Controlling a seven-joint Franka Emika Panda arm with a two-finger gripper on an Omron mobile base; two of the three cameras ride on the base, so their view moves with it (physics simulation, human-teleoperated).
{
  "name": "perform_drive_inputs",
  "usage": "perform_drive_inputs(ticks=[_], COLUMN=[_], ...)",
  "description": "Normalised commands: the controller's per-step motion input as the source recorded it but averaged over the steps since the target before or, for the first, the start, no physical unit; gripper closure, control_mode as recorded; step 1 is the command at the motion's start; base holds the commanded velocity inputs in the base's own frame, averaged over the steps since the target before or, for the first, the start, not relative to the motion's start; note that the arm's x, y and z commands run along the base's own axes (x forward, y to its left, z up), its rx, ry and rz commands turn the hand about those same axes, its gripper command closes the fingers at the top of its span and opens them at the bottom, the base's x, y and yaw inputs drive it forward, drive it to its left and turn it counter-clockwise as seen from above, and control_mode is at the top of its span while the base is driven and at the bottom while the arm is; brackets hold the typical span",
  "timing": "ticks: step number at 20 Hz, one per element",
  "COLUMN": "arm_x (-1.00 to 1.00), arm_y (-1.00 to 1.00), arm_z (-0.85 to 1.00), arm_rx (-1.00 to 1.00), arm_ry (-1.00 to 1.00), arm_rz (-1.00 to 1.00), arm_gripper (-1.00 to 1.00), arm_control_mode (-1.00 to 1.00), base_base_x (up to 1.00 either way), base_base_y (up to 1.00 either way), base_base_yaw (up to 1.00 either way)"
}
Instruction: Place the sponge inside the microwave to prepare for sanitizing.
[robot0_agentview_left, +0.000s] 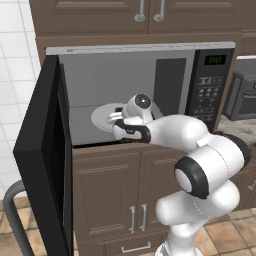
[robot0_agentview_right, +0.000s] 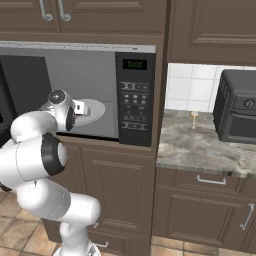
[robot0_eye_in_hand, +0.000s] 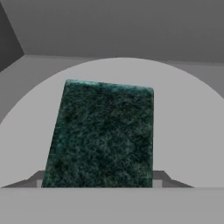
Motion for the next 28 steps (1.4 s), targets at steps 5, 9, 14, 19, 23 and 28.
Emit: perform_drive_inputs(ticks=[5,9,14,19,23,28], arm_x=[0.23,0.25,0.25,0.22,0.07,0.00], arm_y=[0.06,0.06,0.05,0.03,0.02,0.00], arm_z=[-0.17,-0.16,-0.13,-0.17,-0.23,-0.22], arm_rx=[0.00,0.00,0.00,0.00,-0.01,-0.04], arm_ry=[0.07,0.06,0.04,0.03,0.03,0.00], arm_rz=[0.00,0.00,0.00,0.00,0.00,0.00], arm_gripper=[1.00,1.00,1.00,1.00,1.00,-1.00], arm_control_mode=[-1.00,-1.00,-1.00,-1.00,-1.00,-1.00], base_base_x=[0.00,0.00,0.00,0.00,0.00,0.00], base_base_y=[0.00,0.00,0.00,0.00,0.00,0.00], base_base_yaw=[0.00,0.00,0.00,0.00,0.00,0.00])
